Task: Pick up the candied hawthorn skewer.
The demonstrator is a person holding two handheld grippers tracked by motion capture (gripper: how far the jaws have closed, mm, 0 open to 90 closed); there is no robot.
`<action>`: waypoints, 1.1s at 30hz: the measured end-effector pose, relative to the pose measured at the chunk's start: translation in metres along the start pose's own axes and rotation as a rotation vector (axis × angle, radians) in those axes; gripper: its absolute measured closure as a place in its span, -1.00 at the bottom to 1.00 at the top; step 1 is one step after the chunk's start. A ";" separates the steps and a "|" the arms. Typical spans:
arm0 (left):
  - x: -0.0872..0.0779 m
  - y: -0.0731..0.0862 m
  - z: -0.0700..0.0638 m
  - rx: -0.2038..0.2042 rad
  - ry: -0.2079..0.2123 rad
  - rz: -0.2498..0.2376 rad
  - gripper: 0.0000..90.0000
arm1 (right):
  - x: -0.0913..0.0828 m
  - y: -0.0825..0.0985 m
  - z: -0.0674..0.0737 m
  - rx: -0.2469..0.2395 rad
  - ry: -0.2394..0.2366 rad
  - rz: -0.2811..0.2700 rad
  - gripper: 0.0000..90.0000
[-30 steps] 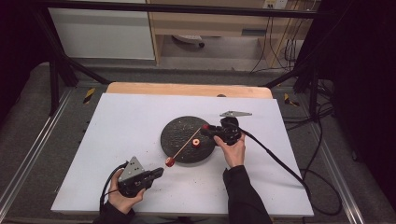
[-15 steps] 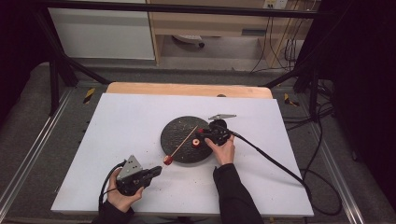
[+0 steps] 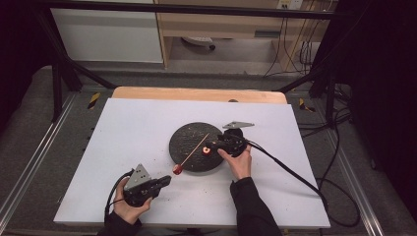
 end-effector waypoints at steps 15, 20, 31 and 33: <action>0.008 0.000 -0.014 0.024 0.024 0.016 0.96 | -0.050 0.045 0.045 0.008 -0.188 -0.058 -0.86; 0.012 -0.002 -0.023 0.035 0.041 0.019 0.96 | -0.049 0.055 0.057 0.020 -0.255 -0.060 -0.84; 0.023 -0.009 -0.048 0.074 0.082 0.016 0.96 | -0.040 0.067 0.068 0.029 -0.347 -0.057 -0.50; 0.025 -0.009 -0.051 0.080 0.086 0.016 0.96 | -0.039 0.068 0.069 0.027 -0.373 -0.057 -0.39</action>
Point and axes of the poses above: each handheld gripper's, and its own axes: x roughly forward along the jaws, y roughly out of its underside, z roughly to its left, the point moved 2 cm from there along x, roughly forward along the jaws, and after that the axes turned 10 degrees about -y, right-handed, at the moved point
